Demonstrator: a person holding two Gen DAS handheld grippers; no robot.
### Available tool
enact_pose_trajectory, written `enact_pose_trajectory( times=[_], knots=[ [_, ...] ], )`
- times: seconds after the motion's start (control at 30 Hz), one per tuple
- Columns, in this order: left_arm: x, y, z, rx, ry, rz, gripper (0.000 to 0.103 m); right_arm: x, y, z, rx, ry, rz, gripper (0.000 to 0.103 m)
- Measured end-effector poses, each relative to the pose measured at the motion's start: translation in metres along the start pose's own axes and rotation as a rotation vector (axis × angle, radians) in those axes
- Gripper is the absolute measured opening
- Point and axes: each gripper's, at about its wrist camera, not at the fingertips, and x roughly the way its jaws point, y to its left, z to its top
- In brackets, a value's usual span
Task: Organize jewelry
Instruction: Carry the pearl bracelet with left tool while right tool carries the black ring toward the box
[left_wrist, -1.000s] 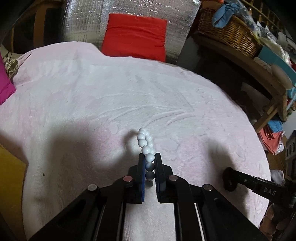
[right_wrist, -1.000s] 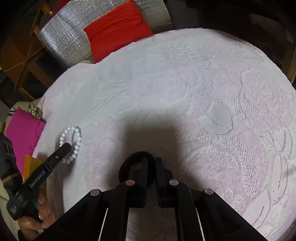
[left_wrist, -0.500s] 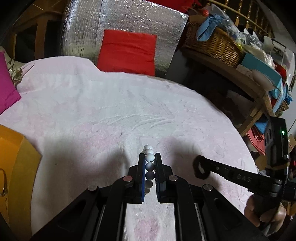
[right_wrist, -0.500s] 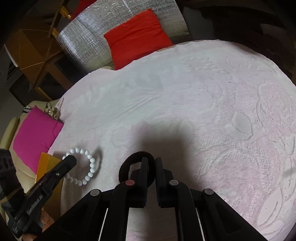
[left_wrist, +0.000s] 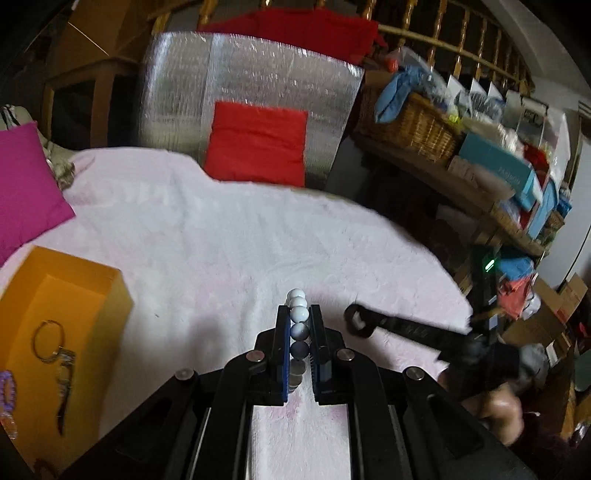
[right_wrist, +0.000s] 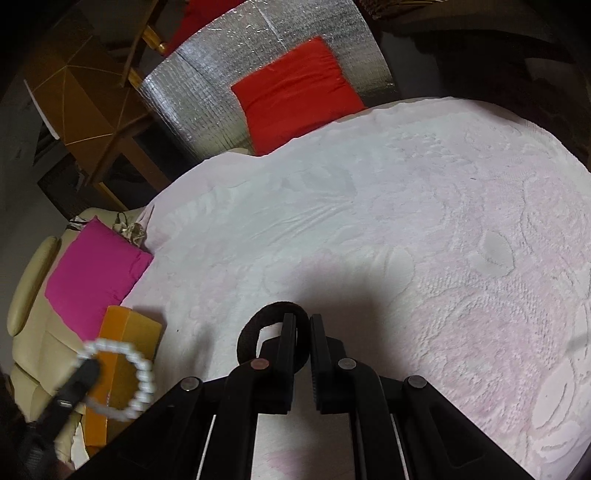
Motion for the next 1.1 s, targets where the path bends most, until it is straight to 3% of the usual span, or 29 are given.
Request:
enact_pose_trajectory(
  times=[0.33, 0.73, 1.1],
  knots=[
    [-0.069, 0.032, 0.012, -0.037, -0.101, 0.058, 0.009, -0.012, 0.03, -0.022, -0.048, -0.071, 0.036, 0.008],
    [-0.066, 0.034, 0.007, -0.027, -0.056, 0.179, 0.009, -0.022, 0.025, -0.025, -0.032, -0.092, 0.04, 0.008],
    [-0.086, 0.036, 0.011, -0.011, -0.09, 0.242, 0.009, -0.026, 0.037, -0.028, -0.059, -0.108, 0.055, 0.008]
  ],
)
